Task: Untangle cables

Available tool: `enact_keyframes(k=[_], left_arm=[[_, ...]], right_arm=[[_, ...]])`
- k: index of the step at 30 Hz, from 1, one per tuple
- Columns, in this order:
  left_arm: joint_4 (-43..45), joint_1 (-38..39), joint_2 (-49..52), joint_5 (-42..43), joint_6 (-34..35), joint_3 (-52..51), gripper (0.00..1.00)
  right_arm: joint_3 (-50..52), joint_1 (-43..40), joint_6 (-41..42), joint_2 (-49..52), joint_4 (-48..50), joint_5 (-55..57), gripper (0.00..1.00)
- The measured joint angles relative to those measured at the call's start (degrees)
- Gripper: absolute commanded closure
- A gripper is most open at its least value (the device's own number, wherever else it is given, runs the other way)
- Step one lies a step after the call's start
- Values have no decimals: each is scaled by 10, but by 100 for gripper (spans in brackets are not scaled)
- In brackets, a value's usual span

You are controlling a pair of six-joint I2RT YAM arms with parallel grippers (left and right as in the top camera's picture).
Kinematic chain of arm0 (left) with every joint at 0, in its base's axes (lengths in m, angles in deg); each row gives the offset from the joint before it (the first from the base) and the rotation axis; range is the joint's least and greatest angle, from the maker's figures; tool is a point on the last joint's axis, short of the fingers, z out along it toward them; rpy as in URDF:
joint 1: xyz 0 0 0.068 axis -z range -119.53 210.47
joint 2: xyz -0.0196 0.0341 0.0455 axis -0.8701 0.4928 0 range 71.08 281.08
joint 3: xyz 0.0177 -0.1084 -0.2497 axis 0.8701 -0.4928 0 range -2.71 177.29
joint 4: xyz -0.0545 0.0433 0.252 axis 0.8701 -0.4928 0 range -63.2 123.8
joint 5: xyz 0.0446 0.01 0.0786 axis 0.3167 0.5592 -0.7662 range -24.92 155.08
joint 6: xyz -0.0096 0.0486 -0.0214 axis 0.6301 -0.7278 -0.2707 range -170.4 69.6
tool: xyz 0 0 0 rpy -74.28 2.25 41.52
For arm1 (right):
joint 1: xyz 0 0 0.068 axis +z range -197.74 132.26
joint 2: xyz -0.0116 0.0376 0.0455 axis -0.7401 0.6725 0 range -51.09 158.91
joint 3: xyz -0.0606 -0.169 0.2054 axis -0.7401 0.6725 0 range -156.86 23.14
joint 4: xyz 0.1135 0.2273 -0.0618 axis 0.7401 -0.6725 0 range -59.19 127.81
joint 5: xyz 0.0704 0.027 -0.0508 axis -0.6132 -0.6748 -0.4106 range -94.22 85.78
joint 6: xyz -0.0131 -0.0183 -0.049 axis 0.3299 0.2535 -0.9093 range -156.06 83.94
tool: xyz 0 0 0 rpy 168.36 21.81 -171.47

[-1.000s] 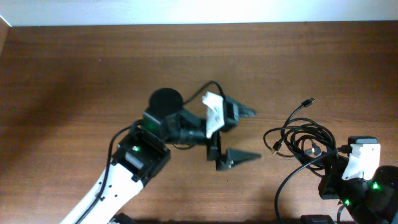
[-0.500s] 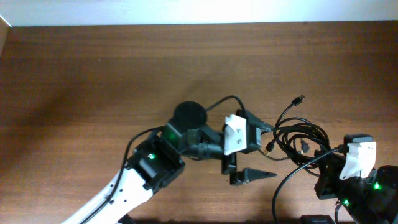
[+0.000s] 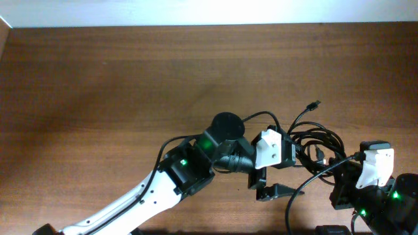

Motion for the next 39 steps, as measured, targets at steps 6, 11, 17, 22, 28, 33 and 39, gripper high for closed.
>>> enact_keyframes(k=[6, 11, 17, 22, 28, 33, 39], left_arm=[[13, 2, 12, -41, 13, 0, 8], [14, 2, 12, -49, 15, 0, 8], [14, 2, 12, -87, 15, 0, 1], [14, 2, 12, -98, 17, 0, 1], [40, 2, 12, -86, 17, 0, 0], [45, 2, 12, -76, 21, 0, 27], [46, -1, 12, -76, 28, 0, 67]], right_arm=[[0, 0, 2, 0, 1, 0, 96], [0, 0, 1, 0, 1, 0, 96], [0, 0, 1, 0, 1, 0, 96], [0, 0, 1, 1, 2, -8, 96], [0, -1, -4, 1, 11, -40, 96], [0, -2, -19, 1, 12, -64, 96], [0, -2, -32, 1, 12, -77, 96]])
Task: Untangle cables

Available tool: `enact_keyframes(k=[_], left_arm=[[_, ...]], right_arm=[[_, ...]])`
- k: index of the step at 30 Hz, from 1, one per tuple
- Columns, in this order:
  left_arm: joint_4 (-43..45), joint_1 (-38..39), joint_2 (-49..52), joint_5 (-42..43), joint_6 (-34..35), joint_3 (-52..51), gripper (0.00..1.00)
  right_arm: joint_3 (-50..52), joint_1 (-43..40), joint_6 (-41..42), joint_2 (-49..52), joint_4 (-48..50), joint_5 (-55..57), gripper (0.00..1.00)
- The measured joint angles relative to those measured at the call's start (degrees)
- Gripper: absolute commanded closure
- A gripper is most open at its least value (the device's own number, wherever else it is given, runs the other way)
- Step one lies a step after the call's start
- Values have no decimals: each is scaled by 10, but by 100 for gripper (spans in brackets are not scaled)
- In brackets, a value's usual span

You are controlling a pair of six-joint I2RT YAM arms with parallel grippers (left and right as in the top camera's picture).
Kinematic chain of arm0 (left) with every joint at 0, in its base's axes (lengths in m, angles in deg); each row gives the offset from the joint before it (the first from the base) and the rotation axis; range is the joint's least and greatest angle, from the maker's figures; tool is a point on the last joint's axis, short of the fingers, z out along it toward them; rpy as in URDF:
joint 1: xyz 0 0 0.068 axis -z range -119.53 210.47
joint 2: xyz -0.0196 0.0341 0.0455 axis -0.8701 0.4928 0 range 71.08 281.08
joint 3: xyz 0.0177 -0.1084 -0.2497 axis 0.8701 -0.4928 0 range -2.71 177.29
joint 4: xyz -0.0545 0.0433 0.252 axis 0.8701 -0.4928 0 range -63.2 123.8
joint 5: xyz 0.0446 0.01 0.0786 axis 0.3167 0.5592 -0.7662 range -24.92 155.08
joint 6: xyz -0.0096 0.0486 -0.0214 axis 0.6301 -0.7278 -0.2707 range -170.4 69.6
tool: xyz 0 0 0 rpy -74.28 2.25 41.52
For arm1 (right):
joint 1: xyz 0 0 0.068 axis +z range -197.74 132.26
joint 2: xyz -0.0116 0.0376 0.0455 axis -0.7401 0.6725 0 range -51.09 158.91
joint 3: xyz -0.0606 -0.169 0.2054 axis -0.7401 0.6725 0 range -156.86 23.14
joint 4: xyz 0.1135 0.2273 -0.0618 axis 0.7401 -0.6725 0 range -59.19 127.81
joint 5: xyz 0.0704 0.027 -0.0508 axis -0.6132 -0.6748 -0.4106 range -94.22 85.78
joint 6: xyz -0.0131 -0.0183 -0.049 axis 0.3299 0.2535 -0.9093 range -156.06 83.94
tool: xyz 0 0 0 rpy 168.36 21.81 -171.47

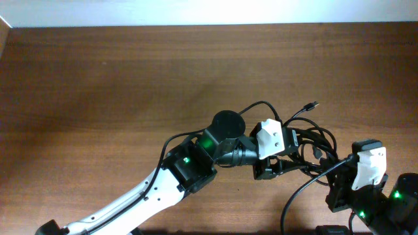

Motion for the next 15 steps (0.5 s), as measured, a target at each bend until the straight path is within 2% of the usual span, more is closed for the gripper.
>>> enact_keyframes(k=[4, 13, 15], left_arm=[[0, -5, 0, -12, -3, 0, 100], [2, -7, 1, -16, 3, 0, 100], [38, -6, 2, -8, 46, -2, 100]], right_arm=[[0, 0, -3, 0, -2, 0, 96], [0, 0, -12, 0, -5, 23, 96], [0, 0, -12, 0, -8, 40, 96]])
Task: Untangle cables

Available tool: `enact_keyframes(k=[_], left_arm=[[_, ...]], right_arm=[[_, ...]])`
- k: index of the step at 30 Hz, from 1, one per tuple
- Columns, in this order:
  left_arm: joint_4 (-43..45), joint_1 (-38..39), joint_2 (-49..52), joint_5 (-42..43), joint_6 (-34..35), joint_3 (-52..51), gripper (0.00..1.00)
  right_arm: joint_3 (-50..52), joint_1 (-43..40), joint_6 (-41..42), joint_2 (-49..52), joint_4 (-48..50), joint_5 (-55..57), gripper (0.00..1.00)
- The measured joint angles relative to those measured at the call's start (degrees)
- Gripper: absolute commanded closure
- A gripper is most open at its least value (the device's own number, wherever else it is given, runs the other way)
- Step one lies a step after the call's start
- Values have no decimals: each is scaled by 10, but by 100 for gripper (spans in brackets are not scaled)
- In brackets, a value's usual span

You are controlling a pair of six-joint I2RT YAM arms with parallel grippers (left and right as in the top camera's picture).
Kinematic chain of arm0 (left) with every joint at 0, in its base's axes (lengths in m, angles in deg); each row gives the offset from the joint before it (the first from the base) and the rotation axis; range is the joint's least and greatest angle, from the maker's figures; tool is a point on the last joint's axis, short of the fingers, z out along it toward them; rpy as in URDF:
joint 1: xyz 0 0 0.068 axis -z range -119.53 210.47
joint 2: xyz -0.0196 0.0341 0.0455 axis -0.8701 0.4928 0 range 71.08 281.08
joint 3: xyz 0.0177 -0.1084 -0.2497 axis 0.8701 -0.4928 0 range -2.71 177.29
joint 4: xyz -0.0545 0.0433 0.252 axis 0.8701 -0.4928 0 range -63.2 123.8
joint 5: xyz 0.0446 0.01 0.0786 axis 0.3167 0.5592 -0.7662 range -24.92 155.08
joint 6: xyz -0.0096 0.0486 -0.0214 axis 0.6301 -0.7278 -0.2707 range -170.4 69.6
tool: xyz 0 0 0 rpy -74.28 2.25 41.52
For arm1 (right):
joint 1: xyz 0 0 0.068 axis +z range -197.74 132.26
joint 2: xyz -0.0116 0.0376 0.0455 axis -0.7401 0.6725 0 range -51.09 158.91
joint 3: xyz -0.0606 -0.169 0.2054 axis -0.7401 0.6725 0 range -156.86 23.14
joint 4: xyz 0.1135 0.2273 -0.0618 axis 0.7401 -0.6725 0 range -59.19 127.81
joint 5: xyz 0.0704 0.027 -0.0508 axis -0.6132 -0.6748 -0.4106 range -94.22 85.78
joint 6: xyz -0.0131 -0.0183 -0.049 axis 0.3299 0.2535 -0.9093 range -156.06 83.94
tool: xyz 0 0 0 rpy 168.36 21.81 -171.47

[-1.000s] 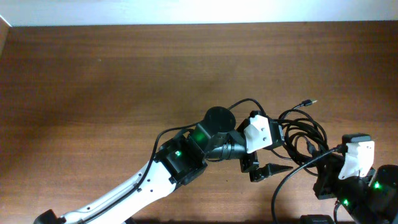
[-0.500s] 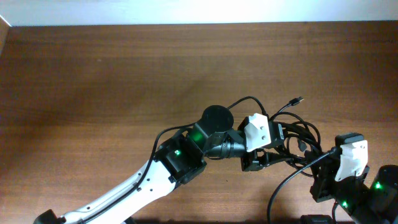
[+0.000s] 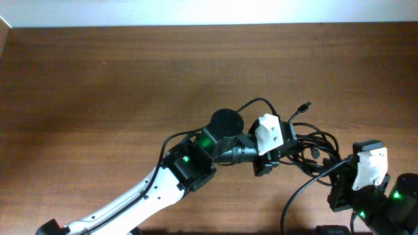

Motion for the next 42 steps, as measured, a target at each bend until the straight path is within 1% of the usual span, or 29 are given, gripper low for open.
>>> enact_keyframes(k=[4, 6, 11, 15, 20, 23, 25, 29, 34, 36, 38, 39, 40, 41, 42], left_arm=[[111, 3, 0, 45, 79, 0, 100], [142, 3, -1, 62, 116, -1, 100], [153, 2, -4, 89, 160, -1, 100], [183, -16, -4, 125, 202, -2, 100], [249, -54, -4, 190, 278, -4, 100], [305, -75, -4, 233, 339, -6, 100], [326, -86, -4, 260, 371, -6, 100], [329, -90, -4, 285, 402, -6, 100], [333, -92, -4, 329, 409, -6, 100], [333, -94, -4, 363, 411, -6, 100], [335, -101, -4, 411, 411, -6, 92], [335, -103, -4, 420, 410, -6, 76], [335, -106, -4, 435, 410, -6, 47], [335, -110, -4, 445, 408, -6, 1], [338, -115, -7, 469, 410, -6, 1]], right_arm=[[-1, 0, 0, -1, 0, 23, 96], [-1, 0, 0, -1, 0, 25, 96], [-1, 0, 0, -1, 0, 25, 96], [-2, 0, -2, -1, 2, 19, 96], [-5, 0, -3, -1, 5, 11, 96], [-8, 2, -5, -2, 7, -1, 96], [-10, 3, -5, -3, 8, -7, 96], [-10, 3, -6, -3, 6, -7, 96], [-10, 3, -7, -3, 6, -8, 96], [-10, 3, -9, -3, 4, -12, 96], [-10, 4, -14, -3, 2, -21, 96], [-10, 4, -15, -3, 2, -22, 96], [-10, 5, -16, -3, 2, -25, 96], [-10, 5, -16, -3, 1, -24, 96], [-8, 4, -13, -3, -4, -6, 96]])
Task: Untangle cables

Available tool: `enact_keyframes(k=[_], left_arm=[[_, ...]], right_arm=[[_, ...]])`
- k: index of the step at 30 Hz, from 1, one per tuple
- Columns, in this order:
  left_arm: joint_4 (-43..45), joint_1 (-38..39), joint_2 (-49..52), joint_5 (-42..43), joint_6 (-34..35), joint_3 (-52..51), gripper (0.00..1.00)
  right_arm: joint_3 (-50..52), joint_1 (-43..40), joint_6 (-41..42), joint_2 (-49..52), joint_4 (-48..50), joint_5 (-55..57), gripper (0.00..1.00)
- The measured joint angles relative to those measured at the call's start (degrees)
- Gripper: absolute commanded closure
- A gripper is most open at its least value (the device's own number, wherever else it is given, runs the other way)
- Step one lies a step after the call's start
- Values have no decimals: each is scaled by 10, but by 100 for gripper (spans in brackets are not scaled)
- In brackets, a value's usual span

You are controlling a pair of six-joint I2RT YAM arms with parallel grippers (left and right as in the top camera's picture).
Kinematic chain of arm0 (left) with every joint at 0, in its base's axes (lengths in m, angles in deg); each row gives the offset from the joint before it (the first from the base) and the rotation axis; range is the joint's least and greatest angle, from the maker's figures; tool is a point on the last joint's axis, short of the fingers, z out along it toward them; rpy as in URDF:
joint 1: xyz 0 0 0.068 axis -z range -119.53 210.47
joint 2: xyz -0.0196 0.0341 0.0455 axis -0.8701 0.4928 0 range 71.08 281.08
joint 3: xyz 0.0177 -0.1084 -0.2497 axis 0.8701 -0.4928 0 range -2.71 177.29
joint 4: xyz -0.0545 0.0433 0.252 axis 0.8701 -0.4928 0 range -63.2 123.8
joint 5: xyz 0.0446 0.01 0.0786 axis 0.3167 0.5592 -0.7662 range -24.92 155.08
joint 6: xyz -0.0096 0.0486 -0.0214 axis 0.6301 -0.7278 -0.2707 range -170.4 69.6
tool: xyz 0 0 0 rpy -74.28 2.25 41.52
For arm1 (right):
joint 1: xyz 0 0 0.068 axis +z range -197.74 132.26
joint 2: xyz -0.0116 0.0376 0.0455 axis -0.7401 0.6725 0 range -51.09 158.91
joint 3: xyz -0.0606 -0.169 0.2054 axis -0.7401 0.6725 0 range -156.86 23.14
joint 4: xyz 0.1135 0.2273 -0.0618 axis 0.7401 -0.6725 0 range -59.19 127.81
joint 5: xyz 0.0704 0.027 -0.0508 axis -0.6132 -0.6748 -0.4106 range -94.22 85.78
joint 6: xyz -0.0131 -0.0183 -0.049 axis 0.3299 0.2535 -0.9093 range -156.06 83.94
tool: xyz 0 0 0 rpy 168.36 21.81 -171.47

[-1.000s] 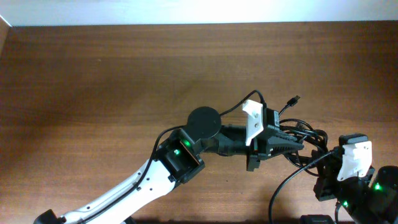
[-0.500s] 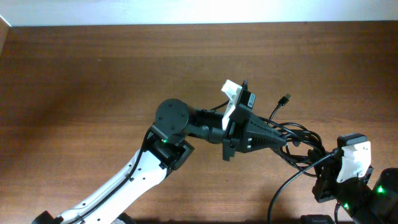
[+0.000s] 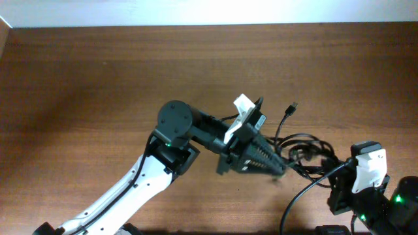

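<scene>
A tangle of black cables (image 3: 312, 154) lies on the wooden table at the right. One loose end with a small plug (image 3: 292, 107) sticks up and away from the bundle. My left gripper (image 3: 282, 169) reaches in from the left, turned on its side. Its dark fingers (image 3: 261, 158) come together at the left edge of the tangle, and they look shut on a cable strand there. My right gripper (image 3: 361, 177) sits at the bottom right, just right of the bundle. Its white housing hides the fingers, so their state does not show.
The wooden table (image 3: 98, 85) runs to a pale wall along the top edge. The left arm's white link (image 3: 124, 196) crosses the lower left. A thick black cable (image 3: 302, 196) arcs from the bottom edge up toward the right arm.
The left arm has swung its elbow to the left and rolled its wrist onto its side. The cable bundle and its plug end have shifted left with it. The right arm has not moved.
At first the left gripper stood open at the tangle's lower left edge. It then closed in on the strands at the left side of the bundle and moved slightly up-left. Now the wrist is rolled over and the bundle sits drawn out leftward.
</scene>
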Motion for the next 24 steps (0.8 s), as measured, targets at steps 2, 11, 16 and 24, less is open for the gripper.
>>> enact_keyframes(k=[2, 11, 16, 24], left_arm=[[4, -7, -18, 30, 1, 0, 1], [7, -53, -37, 65, 1, 2, 1], [7, -60, -37, 68, -26, 2, 1], [-60, -73, -5, 1, -63, 5, 1]], right_arm=[[5, -2, 3, 2, -5, 22, 96], [7, -2, 9, 2, -6, 46, 96], [7, -2, -38, 2, -6, -23, 96], [7, -2, -81, 2, -6, -99, 96]])
